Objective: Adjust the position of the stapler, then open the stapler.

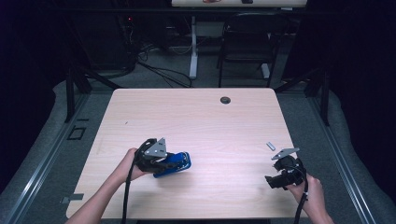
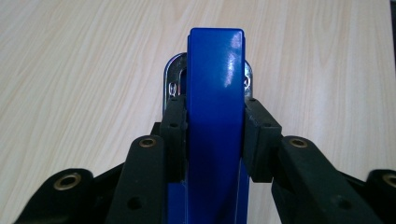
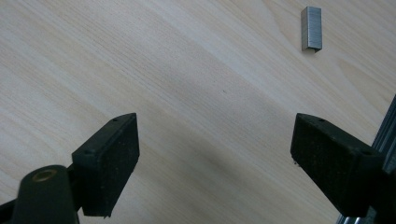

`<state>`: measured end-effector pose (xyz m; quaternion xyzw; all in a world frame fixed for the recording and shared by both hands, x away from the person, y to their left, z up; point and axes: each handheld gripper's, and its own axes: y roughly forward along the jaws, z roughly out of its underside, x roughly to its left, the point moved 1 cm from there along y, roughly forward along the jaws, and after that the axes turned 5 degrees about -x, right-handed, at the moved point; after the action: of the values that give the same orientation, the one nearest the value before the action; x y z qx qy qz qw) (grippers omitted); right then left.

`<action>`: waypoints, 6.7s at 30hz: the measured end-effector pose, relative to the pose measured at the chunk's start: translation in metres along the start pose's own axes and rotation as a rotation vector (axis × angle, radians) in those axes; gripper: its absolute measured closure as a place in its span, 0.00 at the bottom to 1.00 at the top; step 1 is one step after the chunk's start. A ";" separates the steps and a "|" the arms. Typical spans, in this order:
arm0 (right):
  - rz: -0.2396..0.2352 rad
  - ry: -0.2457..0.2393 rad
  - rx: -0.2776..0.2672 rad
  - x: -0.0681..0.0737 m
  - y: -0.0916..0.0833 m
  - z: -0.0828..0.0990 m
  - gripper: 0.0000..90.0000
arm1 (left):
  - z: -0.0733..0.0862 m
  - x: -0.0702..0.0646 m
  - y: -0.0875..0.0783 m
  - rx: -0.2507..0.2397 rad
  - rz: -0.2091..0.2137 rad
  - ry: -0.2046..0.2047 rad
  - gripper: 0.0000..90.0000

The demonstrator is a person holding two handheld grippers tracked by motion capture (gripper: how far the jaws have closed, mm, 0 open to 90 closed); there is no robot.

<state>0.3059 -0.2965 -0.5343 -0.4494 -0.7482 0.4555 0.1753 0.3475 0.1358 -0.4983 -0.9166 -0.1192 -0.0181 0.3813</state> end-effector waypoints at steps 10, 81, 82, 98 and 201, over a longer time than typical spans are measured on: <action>-0.004 -0.001 -0.003 0.001 0.002 -0.001 0.17 | -0.017 -0.008 0.019 0.020 0.059 0.052 0.73; -0.101 0.052 -0.054 0.015 -0.003 -0.009 0.15 | -0.047 -0.010 0.091 0.033 0.122 -0.091 0.24; -0.104 0.053 -0.064 0.018 -0.003 -0.010 0.15 | -0.046 -0.010 0.090 0.028 0.115 -0.104 0.22; -0.175 0.023 -0.086 0.041 0.003 -0.029 0.15 | -0.048 -0.015 0.092 0.021 0.092 -0.130 0.13; -0.608 0.461 -0.017 0.094 0.065 -0.058 1.00 | -0.052 -0.029 0.127 0.024 0.171 0.041 0.73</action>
<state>0.3279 -0.1766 -0.5721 -0.2990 -0.7921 0.2634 0.4624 0.3517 0.0075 -0.5533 -0.9182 -0.0331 -0.0027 0.3947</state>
